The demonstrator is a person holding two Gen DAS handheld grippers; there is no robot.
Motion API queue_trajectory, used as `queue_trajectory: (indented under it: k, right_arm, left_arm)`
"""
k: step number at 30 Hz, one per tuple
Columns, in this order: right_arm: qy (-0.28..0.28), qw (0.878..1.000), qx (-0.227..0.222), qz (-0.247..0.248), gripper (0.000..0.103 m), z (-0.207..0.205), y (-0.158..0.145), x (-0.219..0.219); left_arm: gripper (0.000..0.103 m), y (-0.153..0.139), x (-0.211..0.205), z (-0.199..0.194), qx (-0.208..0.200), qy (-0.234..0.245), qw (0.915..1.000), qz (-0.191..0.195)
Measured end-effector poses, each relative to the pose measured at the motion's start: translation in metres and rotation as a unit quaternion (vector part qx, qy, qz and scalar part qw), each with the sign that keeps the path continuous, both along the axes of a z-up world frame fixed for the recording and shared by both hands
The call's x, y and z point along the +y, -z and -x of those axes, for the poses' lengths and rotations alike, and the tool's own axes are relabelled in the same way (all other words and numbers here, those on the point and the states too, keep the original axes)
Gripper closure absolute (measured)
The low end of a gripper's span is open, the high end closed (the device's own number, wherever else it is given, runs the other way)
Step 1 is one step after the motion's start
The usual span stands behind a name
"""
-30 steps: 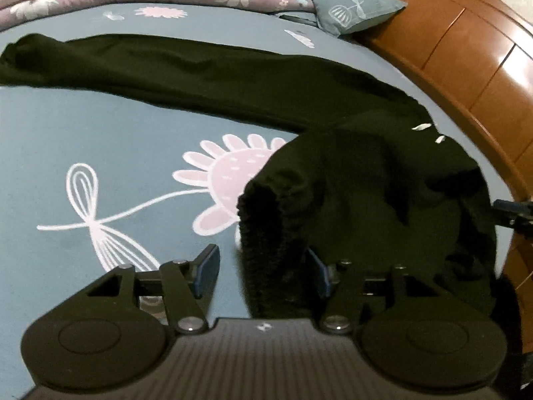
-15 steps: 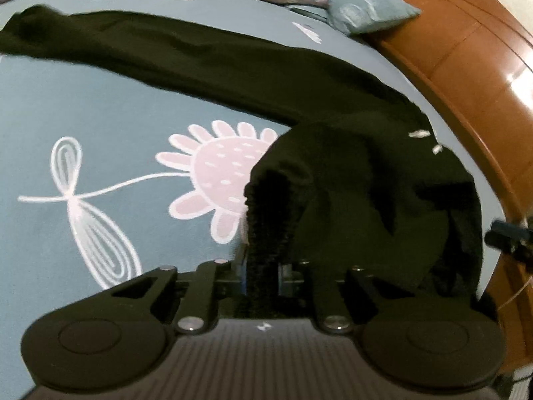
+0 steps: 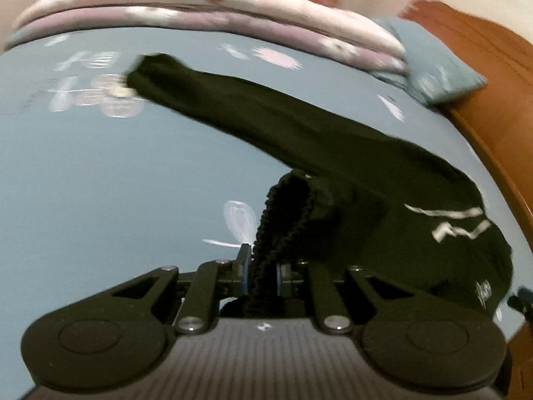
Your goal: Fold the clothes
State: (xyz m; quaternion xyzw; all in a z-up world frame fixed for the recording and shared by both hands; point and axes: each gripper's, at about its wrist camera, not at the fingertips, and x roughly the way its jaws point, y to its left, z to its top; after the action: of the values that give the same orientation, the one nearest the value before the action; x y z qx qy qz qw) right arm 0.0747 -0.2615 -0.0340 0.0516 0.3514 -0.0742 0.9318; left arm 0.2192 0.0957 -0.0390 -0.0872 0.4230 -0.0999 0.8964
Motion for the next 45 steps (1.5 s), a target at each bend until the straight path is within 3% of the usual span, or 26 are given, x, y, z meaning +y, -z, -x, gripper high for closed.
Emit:
queue_trajectory:
  k: [6, 12, 19, 30, 38, 42, 45]
  right_arm:
    - [-0.005, 1.000, 0.005, 0.000, 0.034, -0.003, 0.001, 0.005]
    - [-0.005, 1.000, 0.007, 0.004, 0.034, -0.003, 0.000, 0.007]
    - [0.004, 1.000, 0.011, 0.006, 0.034, -0.003, 0.001, 0.006]
    - [0.002, 1.000, 0.023, -0.004, 0.030, -0.007, 0.011, 0.006]
    - [0.006, 1.000, 0.027, -0.004, 0.030, -0.006, 0.012, 0.003]
    - [0.012, 0.999, 0.029, -0.002, 0.030, -0.006, 0.012, 0.001]
    - [0.014, 0.999, 0.032, -0.002, 0.030, -0.007, 0.013, 0.000]
  left_arm:
    - [0.092, -0.001, 0.061, 0.006, 0.008, -0.090, 0.9959, -0.003]
    - [0.092, 0.009, 0.100, 0.004, 0.034, -0.139, 0.9897, -0.007]
    - [0.092, 0.016, 0.122, 0.015, 0.058, -0.169, 0.9837, -0.013]
    - [0.091, 0.005, 0.159, 0.055, 0.070, -0.221, 0.9725, -0.019]
    - [0.091, 0.019, 0.171, 0.047, 0.090, -0.241, 0.9660, -0.024]
    - [0.086, 0.031, 0.176, 0.050, 0.111, -0.242, 0.9637, -0.020]
    - [0.077, 0.036, 0.179, 0.057, 0.119, -0.243, 0.9625, -0.021]
